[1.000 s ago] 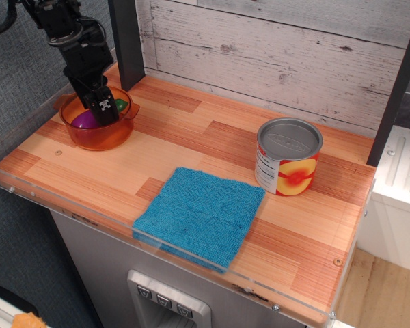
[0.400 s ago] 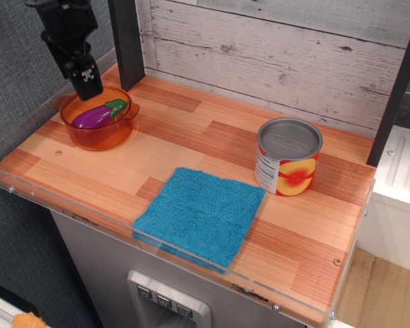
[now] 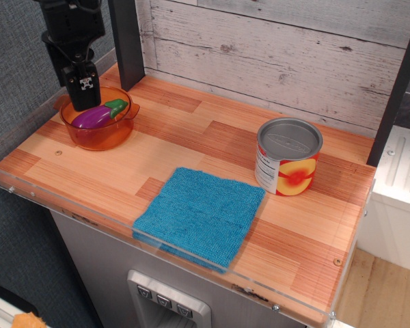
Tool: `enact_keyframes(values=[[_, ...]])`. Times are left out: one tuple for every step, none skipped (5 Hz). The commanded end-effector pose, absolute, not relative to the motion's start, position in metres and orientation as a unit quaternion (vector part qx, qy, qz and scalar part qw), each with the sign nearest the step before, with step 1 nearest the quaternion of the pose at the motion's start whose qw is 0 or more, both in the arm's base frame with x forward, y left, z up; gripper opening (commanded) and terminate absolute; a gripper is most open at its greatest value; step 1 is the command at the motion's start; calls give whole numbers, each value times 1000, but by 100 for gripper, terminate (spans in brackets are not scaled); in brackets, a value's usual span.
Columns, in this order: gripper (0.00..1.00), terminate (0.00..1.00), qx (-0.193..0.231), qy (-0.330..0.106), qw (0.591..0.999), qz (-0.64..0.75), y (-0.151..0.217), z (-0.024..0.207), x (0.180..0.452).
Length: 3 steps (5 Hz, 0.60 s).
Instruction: Place the eggplant inside the orange pot
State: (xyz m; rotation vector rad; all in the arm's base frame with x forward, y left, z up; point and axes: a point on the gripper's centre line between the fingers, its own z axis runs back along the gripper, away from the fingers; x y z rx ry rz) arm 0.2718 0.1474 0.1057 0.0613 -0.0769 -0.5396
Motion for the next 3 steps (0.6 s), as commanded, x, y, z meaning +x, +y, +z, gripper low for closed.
enact_keyframes(values=[[100, 0, 4, -122, 970, -209, 92, 128, 276], [100, 0, 12, -151, 975, -162, 59, 140, 293], [100, 0, 18, -153, 980, -128, 39, 140, 314]])
